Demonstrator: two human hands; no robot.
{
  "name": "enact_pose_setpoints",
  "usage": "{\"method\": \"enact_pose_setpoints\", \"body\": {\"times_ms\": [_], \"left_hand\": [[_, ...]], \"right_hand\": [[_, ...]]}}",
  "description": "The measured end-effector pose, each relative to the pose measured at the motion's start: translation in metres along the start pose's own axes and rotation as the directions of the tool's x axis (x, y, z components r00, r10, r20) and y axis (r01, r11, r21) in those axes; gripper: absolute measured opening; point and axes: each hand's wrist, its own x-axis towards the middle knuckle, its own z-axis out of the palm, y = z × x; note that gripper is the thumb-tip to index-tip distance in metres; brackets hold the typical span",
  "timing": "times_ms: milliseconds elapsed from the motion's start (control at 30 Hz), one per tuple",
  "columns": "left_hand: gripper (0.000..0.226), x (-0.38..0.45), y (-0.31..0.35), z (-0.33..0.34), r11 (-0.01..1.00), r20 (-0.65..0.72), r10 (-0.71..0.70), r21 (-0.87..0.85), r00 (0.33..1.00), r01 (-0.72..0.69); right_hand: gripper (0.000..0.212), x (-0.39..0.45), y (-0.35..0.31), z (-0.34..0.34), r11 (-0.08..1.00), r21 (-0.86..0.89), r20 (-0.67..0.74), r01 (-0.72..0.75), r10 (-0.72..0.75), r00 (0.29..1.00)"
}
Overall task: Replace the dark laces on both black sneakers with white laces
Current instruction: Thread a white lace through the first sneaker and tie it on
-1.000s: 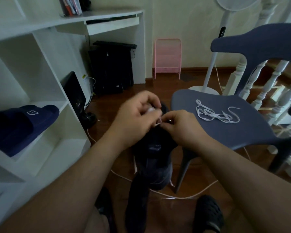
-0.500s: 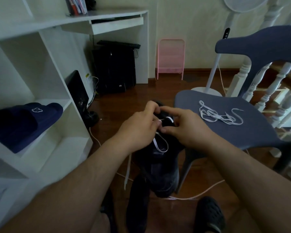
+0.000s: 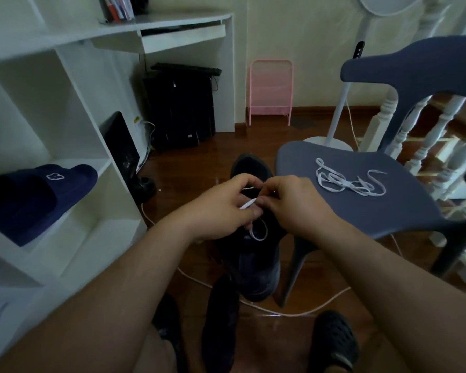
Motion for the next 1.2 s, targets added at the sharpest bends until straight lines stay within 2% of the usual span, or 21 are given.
{"method": "enact_pose_setpoints", "body": {"times_ms": [33, 67, 100, 167, 200, 233, 267, 300, 333, 367, 433, 467, 567, 667, 767, 867, 933, 967, 1133, 1200], "left_hand": [[0.035, -0.003, 0.000, -0.007, 1.000, -0.037, 0.004, -0.007, 0.999, -0.004], [0.028, -0.005, 0.001, -0.014, 0.999, -0.142, 0.033, -0.016, 0.989, -0.035], [0.021, -0.006, 0.000, -0.020, 0.995, -0.307, 0.079, -0.041, 0.949, -0.096], [0.021, -0.006, -0.002, -0.030, 0.918, -0.642, 0.092, -0.242, 0.761, -0.315], [0.023, -0.005, -0.001, -0.031, 0.844, -0.713, 0.045, -0.348, 0.700, -0.408], [0.024, -0.004, -0.001, -0.028, 0.819, -0.742, 0.021, -0.372, 0.670, -0.438], [0.024, -0.001, -0.002, -0.022, 0.853, -0.745, 0.050, -0.314, 0.665, -0.416], [0.023, 0.000, -0.003, -0.014, 0.924, -0.710, 0.130, -0.166, 0.692, -0.344], [0.021, 0.002, -0.005, -0.007, 0.965, -0.627, 0.198, -0.009, 0.754, -0.261], [0.018, 0.003, -0.005, -0.001, 0.977, -0.526, 0.212, 0.098, 0.824, -0.189], [0.021, 0.006, -0.005, 0.006, 0.984, -0.365, 0.149, 0.149, 0.919, -0.101], [0.025, 0.007, -0.005, 0.008, 0.986, -0.320, 0.129, 0.141, 0.939, -0.087], [0.027, 0.008, -0.001, 0.009, 0.992, -0.252, 0.109, 0.086, 0.962, -0.090], [0.034, 0.008, -0.003, 0.004, 0.995, -0.172, 0.089, 0.062, 0.981, -0.079], [0.036, 0.007, -0.007, -0.001, 0.993, -0.174, 0.097, 0.082, 0.980, -0.083], [0.023, 0.007, -0.007, 0.001, 0.963, -0.217, 0.146, 0.257, 0.965, -0.088], [0.015, 0.009, -0.008, 0.003, 0.886, -0.263, 0.207, 0.458, 0.942, -0.066], [0.015, 0.009, -0.009, 0.001, 0.862, -0.282, 0.212, 0.504, 0.936, -0.043], [0.023, -0.002, -0.020, -0.026, 0.964, -0.251, 0.084, 0.267, 0.964, -0.014], [0.020, -0.006, -0.024, -0.036, 0.994, -0.323, 0.081, 0.089, 0.943, -0.055]], "right_hand": [[0.009, 0.001, 0.002, -0.001, 1.000, -0.004, 0.001, -0.016, 0.016, 1.000], [0.010, 0.001, 0.005, -0.002, 0.999, -0.001, 0.007, -0.034, 0.034, 0.999], [0.011, 0.001, 0.007, -0.003, 0.999, 0.008, 0.013, -0.048, 0.048, 0.999], [0.011, 0.000, 0.009, -0.004, 0.997, 0.042, 0.020, -0.065, 0.064, 0.998], [0.011, -0.001, 0.010, -0.003, 0.996, 0.051, 0.021, -0.066, 0.065, 0.998], [0.011, -0.002, 0.009, -0.003, 0.997, 0.052, 0.019, -0.063, 0.062, 0.998], [0.010, -0.001, 0.008, -0.003, 0.997, 0.041, 0.013, -0.063, 0.062, 0.998], [0.009, -0.002, 0.008, -0.004, 0.998, 0.025, 0.005, -0.061, 0.061, 0.998], [0.013, -0.002, 0.006, -0.005, 0.998, 0.016, -0.006, -0.057, 0.057, 0.998], [0.026, -0.002, 0.005, -0.006, 0.999, 0.013, -0.015, -0.047, 0.047, 0.999], [0.052, -0.004, 0.001, -0.010, 0.999, 0.037, -0.007, 0.004, -0.004, 1.000], [0.055, -0.005, -0.002, -0.010, 0.998, 0.038, 0.013, 0.046, -0.046, 0.999], [0.037, -0.005, -0.003, -0.002, 0.992, -0.008, 0.073, 0.127, -0.126, 0.989], [0.024, -0.001, 0.002, 0.004, 0.998, 0.023, 0.041, 0.064, -0.065, 0.997], [0.014, 0.002, 0.003, 0.004, 0.999, 0.035, 0.023, 0.024, -0.025, 0.999], [0.015, 0.003, 0.003, 0.003, 0.999, 0.033, 0.014, 0.028, -0.028, 0.999], [0.015, 0.002, 0.002, 0.001, 1.000, 0.012, -0.005, 0.019, -0.019, 1.000], [0.015, 0.002, 0.003, 0.000, 1.000, 0.003, -0.019, 0.004, -0.004, 1.000], [0.014, 0.001, 0.016, -0.018, 0.995, 0.038, -0.095, -0.092, 0.095, 0.991], [0.013, 0.002, 0.021, -0.024, 0.990, 0.083, -0.106, -0.114, 0.123, 0.987]]}}
